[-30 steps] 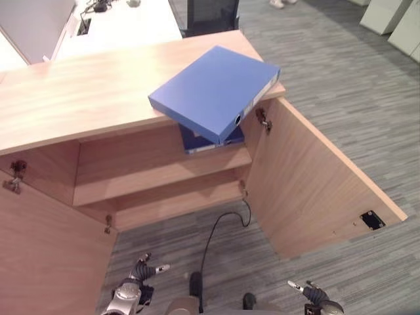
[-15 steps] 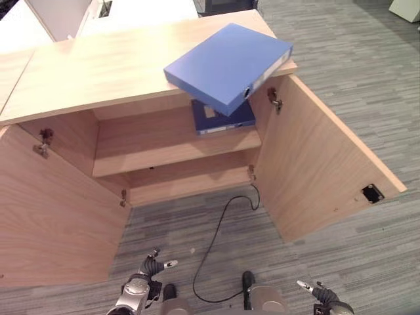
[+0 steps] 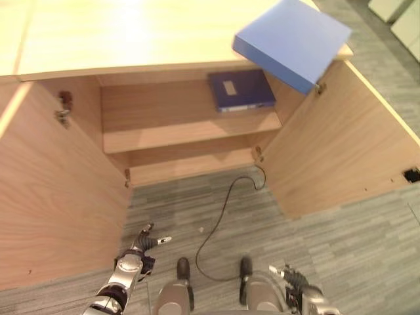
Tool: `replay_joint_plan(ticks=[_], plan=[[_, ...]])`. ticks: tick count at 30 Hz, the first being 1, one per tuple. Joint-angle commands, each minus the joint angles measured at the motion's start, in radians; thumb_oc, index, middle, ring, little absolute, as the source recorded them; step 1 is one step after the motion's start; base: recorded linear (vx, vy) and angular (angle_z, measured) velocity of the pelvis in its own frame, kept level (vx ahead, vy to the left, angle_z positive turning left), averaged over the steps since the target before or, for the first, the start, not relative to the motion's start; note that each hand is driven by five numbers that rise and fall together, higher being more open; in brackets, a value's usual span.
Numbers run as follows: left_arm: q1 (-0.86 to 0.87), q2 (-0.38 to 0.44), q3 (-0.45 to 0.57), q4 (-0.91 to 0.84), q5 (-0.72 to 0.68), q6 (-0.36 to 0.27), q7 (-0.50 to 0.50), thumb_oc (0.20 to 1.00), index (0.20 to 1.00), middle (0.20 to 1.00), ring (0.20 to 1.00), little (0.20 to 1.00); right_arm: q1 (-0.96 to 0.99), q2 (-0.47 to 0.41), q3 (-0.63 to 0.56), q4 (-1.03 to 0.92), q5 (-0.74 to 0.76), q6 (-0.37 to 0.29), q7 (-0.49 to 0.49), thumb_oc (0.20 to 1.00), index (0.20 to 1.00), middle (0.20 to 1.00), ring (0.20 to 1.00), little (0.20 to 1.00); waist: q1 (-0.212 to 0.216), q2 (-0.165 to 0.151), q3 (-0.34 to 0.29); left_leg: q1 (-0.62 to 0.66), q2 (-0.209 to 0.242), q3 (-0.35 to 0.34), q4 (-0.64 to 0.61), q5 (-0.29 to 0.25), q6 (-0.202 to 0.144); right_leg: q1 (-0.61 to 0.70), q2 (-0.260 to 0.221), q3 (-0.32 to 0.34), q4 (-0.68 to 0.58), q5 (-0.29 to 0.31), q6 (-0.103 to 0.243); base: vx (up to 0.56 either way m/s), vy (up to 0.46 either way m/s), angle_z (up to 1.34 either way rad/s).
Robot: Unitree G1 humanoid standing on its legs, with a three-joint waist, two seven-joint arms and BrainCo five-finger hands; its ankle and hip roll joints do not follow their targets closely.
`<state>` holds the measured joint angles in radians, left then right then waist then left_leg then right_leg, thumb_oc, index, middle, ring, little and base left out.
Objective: Put the empty folder in the office cabinet
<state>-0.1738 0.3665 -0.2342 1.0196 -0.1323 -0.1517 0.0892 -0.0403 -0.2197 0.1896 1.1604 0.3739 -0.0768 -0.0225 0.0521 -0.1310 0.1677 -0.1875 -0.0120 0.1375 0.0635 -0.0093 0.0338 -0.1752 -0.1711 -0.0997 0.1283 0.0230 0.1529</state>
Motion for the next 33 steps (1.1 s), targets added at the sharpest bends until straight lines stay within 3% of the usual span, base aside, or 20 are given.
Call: replay_joint_plan(ticks=[1,9,21,23,25,26,27,28,30,33], plan=[[0.032,-0.004,0.008,-0.004,-0.003,-0.016,-0.004,1.0,1.0,1.0,1.0,1.0,-0.022,-0.055,-0.011,0.024,0.023,-0.022,-0.02,1.0,1.0,1.0,1.0,1.0,-0.002,0.014,-0.008,0.054,0.086,-0.075,0.02,-0.075,-0.098,0.084,0.026,0.049,-0.098,-0.005,0.003,0.1,0.059,0.13],[0.054,-0.025,-0.02,-0.001,0.022,-0.015,-0.016,1.0,1.0,1.0,1.0,1.0,-0.012,-0.059,-0.016,0.032,0.026,-0.018,-0.015,1.0,1.0,1.0,1.0,1.0,-0.018,0.028,-0.021,0.122,0.081,-0.064,-0.045,-0.061,-0.099,0.123,0.033,0.037,-0.15,0.004,0.005,0.07,0.023,0.07],[0.066,-0.031,-0.013,0.004,0.035,-0.01,-0.018,1.0,1.0,1.0,1.0,1.0,0.005,-0.061,-0.027,0.05,0.008,-0.014,-0.016,1.0,1.0,1.0,1.0,1.0,-0.011,0.021,-0.038,0.164,0.081,-0.057,-0.086,-0.055,-0.102,0.167,0.036,0.026,-0.184,0.009,0.019,0.03,0.0,0.0],[0.06,-0.021,-0.017,-0.013,0.037,-0.012,-0.017,1.0,1.0,1.0,1.0,1.0,0.003,-0.063,-0.039,0.048,0.008,-0.018,-0.016,1.0,1.0,1.0,1.0,1.0,-0.007,0.024,-0.028,0.15,0.074,-0.057,-0.065,-0.07,-0.088,0.122,0.014,0.025,-0.088,0.016,0.032,-0.09,0.009,0.0],[0.054,-0.011,-0.014,-0.033,0.027,-0.013,-0.01,1.0,1.0,1.0,1.0,1.0,-0.014,-0.067,-0.035,0.042,0.004,-0.015,-0.018,1.0,1.0,1.0,1.0,1.0,-0.015,0.03,0.005,0.146,0.075,-0.053,-0.057,-0.071,-0.077,0.032,0.001,0.022,0.04,0.084,0.065,-0.13,0.029,-0.07],[0.053,-0.011,-0.013,-0.033,0.027,-0.013,-0.011,1.0,1.0,1.0,1.0,1.0,-0.015,-0.067,-0.035,0.042,0.004,-0.015,-0.018,1.0,1.0,1.0,1.0,1.0,-0.015,0.03,0.004,0.144,0.074,-0.052,-0.056,-0.071,-0.076,0.028,0.0,0.023,0.043,0.083,0.066,-0.06,0.041,-0.07],[0.05,-0.009,-0.01,-0.03,0.02,-0.014,-0.008,1.0,1.0,1.0,1.0,1.0,-0.019,-0.064,-0.039,0.041,0.009,-0.016,-0.019,1.0,1.0,1.0,1.0,1.0,-0.023,0.052,0.01,0.131,0.087,-0.063,-0.048,-0.064,-0.072,-0.018,0.004,0.025,0.121,0.078,0.077,0.07,0.056,0.01],[0.051,-0.012,-0.008,-0.025,0.02,-0.015,-0.008,1.0,1.0,1.0,1.0,1.0,-0.016,-0.064,-0.043,0.041,0.014,-0.017,-0.019,1.0,1.0,1.0,1.0,1.0,-0.027,0.058,0.009,0.141,0.086,-0.067,-0.048,-0.067,-0.074,-0.025,0.012,0.027,0.116,0.061,0.064,0.16,0.065,0.1],[0.048,-0.013,-0.01,-0.013,0.015,-0.014,-0.009,1.0,1.0,1.0,1.0,1.0,-0.011,-0.066,-0.048,0.046,0.024,-0.016,-0.018,1.0,1.0,1.0,1.0,1.0,-0.038,0.059,0.008,0.172,0.075,-0.074,-0.059,-0.075,-0.076,-0.034,0.041,0.007,0.049,0.022,0.033,0.25,0.021,0.09],[0.041,-0.02,-0.011,-0.001,0.014,-0.016,-0.004,1.0,1.0,1.0,1.0,1.0,0.002,-0.069,-0.051,0.052,0.028,-0.018,-0.019,1.0,1.0,1.0,1.0,1.0,-0.082,0.063,0.016,0.246,0.056,-0.112,-0.084,-0.116,-0.078,-0.093,0.11,0.031,-0.049,0.039,0.022,0.29,-0.026,-0.02]])
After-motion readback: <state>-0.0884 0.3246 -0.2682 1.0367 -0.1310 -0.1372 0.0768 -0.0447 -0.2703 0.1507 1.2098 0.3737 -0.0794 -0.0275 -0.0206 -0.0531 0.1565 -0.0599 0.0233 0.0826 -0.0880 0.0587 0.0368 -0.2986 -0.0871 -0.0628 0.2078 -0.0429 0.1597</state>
